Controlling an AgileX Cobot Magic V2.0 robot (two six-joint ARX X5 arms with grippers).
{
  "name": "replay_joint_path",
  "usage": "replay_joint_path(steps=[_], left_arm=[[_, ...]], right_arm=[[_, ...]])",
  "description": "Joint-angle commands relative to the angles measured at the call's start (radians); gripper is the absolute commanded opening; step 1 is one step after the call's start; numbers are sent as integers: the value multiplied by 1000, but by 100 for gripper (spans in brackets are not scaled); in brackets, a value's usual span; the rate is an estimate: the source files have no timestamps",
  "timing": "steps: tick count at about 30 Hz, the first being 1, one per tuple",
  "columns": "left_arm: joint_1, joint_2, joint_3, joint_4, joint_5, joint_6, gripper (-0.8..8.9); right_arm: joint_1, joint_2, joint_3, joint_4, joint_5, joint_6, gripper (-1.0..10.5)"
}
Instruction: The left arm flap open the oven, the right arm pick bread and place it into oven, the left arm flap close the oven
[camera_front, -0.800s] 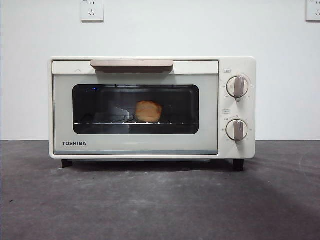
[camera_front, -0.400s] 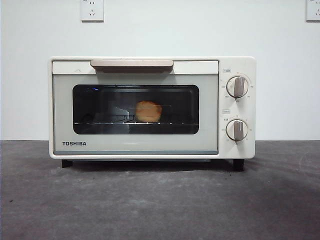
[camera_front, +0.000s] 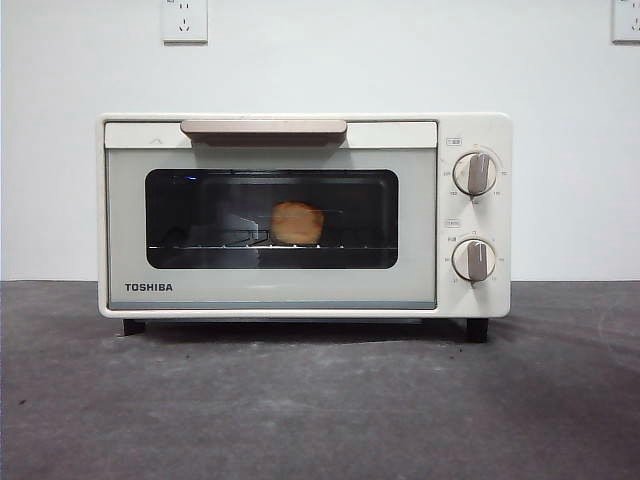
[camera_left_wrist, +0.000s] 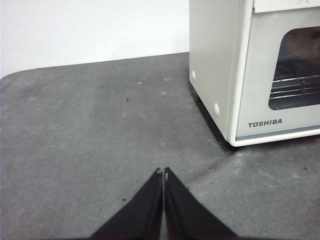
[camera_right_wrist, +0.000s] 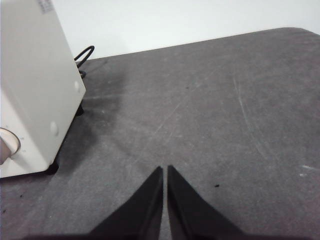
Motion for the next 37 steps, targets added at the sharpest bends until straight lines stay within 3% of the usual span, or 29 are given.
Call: replay_joint_path(steps=[1, 37], left_arm=[[2, -1, -19, -4, 0, 1, 16], [2, -1, -19, -4, 0, 1, 16]], right_arm=[[-2, -3, -8, -13, 0, -10, 10], [-2, -3, -8, 16, 0, -3, 10]])
